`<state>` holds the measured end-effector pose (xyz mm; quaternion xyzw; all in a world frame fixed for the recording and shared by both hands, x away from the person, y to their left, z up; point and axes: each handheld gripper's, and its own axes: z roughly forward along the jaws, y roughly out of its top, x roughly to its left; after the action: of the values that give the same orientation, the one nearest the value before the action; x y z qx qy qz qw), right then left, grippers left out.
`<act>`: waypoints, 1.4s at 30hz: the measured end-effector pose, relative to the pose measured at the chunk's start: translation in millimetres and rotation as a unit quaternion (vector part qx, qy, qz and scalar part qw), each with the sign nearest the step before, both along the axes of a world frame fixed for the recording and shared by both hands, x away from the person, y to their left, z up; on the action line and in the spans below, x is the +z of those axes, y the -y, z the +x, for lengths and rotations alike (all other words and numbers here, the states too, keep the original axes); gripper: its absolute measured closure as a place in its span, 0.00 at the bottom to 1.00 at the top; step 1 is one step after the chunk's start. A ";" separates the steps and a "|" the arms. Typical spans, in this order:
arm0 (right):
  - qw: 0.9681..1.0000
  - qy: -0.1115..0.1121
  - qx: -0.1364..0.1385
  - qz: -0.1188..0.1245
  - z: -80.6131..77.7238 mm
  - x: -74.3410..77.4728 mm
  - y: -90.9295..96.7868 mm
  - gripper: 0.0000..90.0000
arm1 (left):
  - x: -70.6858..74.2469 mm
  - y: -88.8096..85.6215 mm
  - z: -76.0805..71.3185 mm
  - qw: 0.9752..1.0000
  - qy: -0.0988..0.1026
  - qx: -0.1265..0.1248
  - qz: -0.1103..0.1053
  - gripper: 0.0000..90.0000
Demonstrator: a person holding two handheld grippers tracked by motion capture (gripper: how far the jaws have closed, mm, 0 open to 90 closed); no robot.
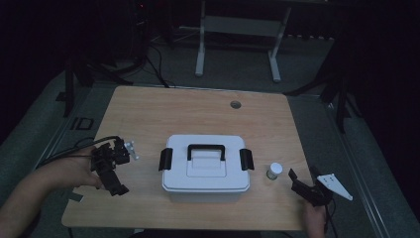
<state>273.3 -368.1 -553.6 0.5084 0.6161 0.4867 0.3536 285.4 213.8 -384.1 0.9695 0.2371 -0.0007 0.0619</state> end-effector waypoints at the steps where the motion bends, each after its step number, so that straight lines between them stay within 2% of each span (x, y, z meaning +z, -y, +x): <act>1: 1.000 0.000 0.000 0.000 0.0 0.0 -0.1 0.15 | 4.3 3.2 1.3 1.000 -0.002 -0.002 -0.005 0.03; 3: 1.000 -0.001 0.000 0.000 0.0 0.1 -0.1 0.15 | 12.1 11.7 2.8 1.000 0.008 -0.014 0.002 0.03; 7: 1.000 0.000 0.000 0.001 0.1 0.0 0.2 0.15 | 25.2 29.9 10.6 0.999 0.007 -0.031 0.000 0.03; 9: 1.000 0.000 0.000 0.001 0.1 -0.1 0.4 0.15 | 27.5 35.5 12.9 0.999 0.004 -0.038 -0.002 0.03; 11: 1.000 0.001 0.001 0.001 0.2 -0.1 0.7 0.15 | 29.1 43.1 16.7 0.999 0.005 -0.046 0.009 0.03; 12: 1.000 0.000 0.001 0.002 0.2 0.0 0.8 0.15 | 29.7 46.8 18.5 0.999 -0.002 -0.051 0.005 0.03; 20: 1.000 -0.001 0.002 0.006 0.1 0.0 1.4 0.15 | 34.9 79.7 32.1 0.996 0.001 -0.086 0.016 0.03; 21: 1.000 0.000 0.002 0.005 0.0 -0.1 1.6 0.15 | 35.6 84.3 34.2 0.996 -0.004 -0.091 0.011 0.03; 25: 1.000 0.000 0.002 0.008 0.1 -0.1 1.8 0.15 | 38.5 96.9 39.3 0.994 0.008 -0.104 0.006 0.03; 30: 1.000 -0.001 0.004 0.011 0.1 -0.1 2.3 0.15 | 37.2 109.6 45.9 0.993 0.008 -0.116 0.001 0.03; 36: 1.000 -0.002 0.005 0.013 0.2 -0.1 2.6 0.15 | 31.4 126.8 51.2 0.990 0.015 -0.138 0.019 0.03; 37: 1.000 -0.002 0.006 0.014 0.2 -0.1 2.6 0.15 | 30.3 129.6 54.0 0.990 0.005 -0.139 0.013 0.03; 39: 1.000 -0.001 0.006 0.014 0.1 -0.2 2.8 0.15 | 29.0 133.9 57.0 0.990 0.009 -0.141 0.018 0.03; 40: 1.000 -0.002 0.006 0.014 0.1 -0.1 3.0 0.15 | 28.2 136.4 59.1 0.990 0.004 -0.142 0.014 0.03; 41: 1.000 -0.001 0.006 0.015 0.1 -0.1 3.1 0.15 | 27.2 139.9 60.3 0.989 0.009 -0.147 0.018 0.03; 42: 1.000 -0.001 0.007 0.015 0.1 -0.2 3.2 0.15 | 26.9 141.8 61.5 0.989 0.005 -0.148 0.017 0.03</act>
<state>273.4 -371.4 -553.8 0.5101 0.6126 0.4978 0.3416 346.8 72.1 -357.2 0.9948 0.0903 -0.0007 0.0460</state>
